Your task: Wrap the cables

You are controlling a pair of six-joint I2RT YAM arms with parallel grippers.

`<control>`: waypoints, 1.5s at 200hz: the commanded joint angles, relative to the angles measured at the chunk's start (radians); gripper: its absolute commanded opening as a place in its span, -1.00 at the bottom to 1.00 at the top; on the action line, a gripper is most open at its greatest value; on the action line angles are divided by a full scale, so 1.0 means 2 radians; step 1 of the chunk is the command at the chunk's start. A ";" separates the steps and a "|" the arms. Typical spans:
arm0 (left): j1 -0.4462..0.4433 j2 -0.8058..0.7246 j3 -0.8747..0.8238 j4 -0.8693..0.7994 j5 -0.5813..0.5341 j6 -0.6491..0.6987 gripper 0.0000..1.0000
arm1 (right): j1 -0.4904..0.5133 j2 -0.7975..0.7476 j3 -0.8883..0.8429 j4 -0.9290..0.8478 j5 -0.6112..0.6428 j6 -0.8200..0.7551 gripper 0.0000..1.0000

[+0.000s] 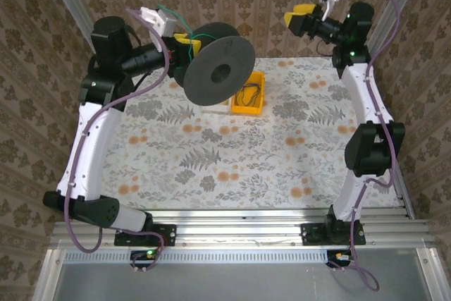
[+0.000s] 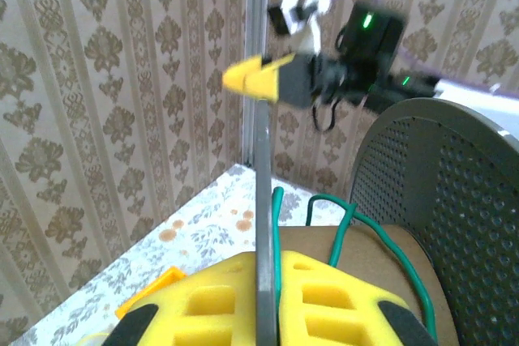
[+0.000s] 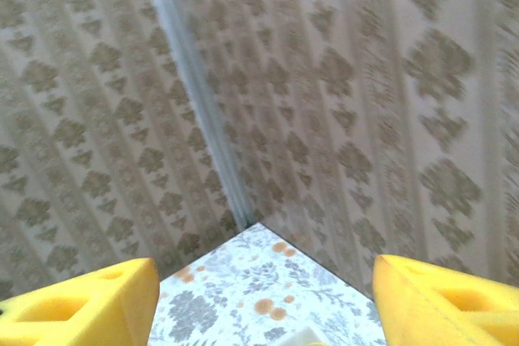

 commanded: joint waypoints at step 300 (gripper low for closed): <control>-0.146 0.126 0.148 -0.241 -0.252 0.198 -1.00 | 0.121 -0.021 0.217 -0.452 -0.103 -0.170 0.27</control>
